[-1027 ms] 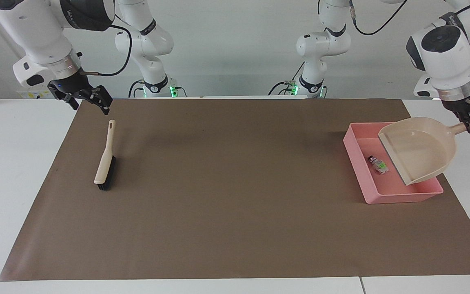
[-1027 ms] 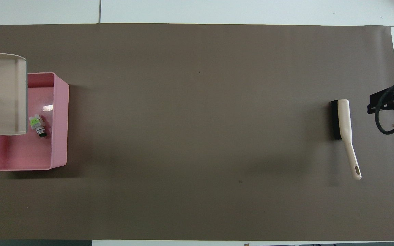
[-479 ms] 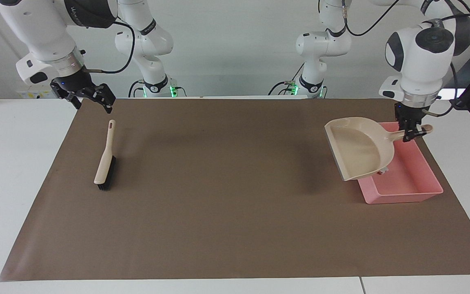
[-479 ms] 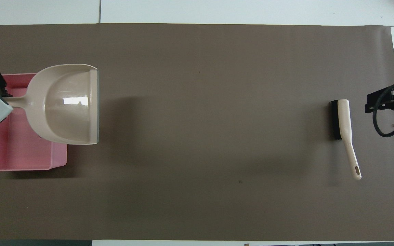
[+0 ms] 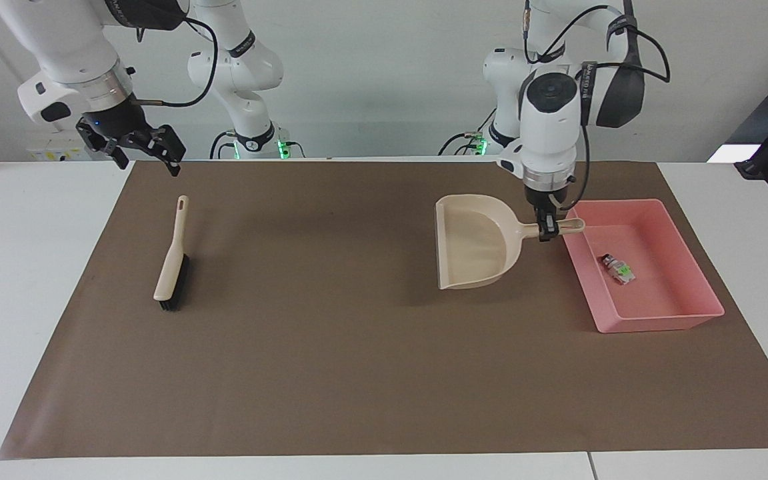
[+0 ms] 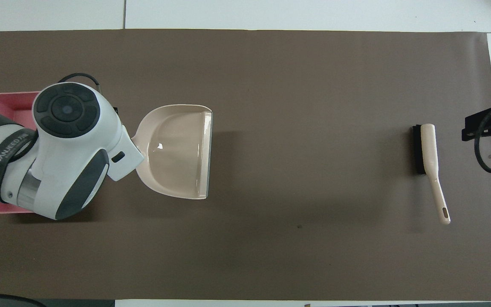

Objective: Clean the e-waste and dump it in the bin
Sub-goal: 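Lower the dustpan back onto the table with the left gripper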

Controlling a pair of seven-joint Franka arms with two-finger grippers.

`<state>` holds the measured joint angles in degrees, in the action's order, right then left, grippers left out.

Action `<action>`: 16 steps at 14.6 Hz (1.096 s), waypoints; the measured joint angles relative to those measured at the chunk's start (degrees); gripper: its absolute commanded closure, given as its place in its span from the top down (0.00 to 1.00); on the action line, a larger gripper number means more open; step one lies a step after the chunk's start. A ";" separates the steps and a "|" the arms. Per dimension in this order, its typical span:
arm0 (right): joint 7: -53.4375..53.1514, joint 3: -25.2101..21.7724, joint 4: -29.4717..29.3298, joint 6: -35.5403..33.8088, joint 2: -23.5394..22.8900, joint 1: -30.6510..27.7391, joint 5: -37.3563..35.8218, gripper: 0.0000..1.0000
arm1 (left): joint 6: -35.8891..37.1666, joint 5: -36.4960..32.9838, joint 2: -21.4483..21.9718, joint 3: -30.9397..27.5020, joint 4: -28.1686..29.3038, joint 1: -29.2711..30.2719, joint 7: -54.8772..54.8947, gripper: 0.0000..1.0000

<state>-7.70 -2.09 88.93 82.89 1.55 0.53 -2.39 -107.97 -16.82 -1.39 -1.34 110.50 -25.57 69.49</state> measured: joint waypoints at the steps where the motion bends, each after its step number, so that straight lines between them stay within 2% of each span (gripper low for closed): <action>1: 0.00 0.02 0.00 0.00 -0.07 0.00 0.01 1.00 | -0.54 0.00 -0.63 -0.02 0.52 -0.57 -1.06 0.00; 5: 0.00 0.03 0.01 0.05 -0.22 0.00 0.04 1.00 | -6.43 -0.57 -2.21 -0.52 5.08 -0.68 -4.64 0.00; 8: 0.00 0.14 0.01 0.84 -0.25 0.07 0.05 1.00 | -9.10 -3.90 -2.29 -0.55 7.94 -0.78 -6.53 0.00; 16: 0.21 0.67 0.01 1.06 -0.26 0.81 0.05 1.00 | -16.24 -4.59 -3.15 -0.43 11.69 -2.63 -10.42 0.00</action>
<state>-7.48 -1.41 88.95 83.95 1.29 1.34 -2.34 -124.22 -21.41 -4.54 -1.77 122.20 -28.20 59.08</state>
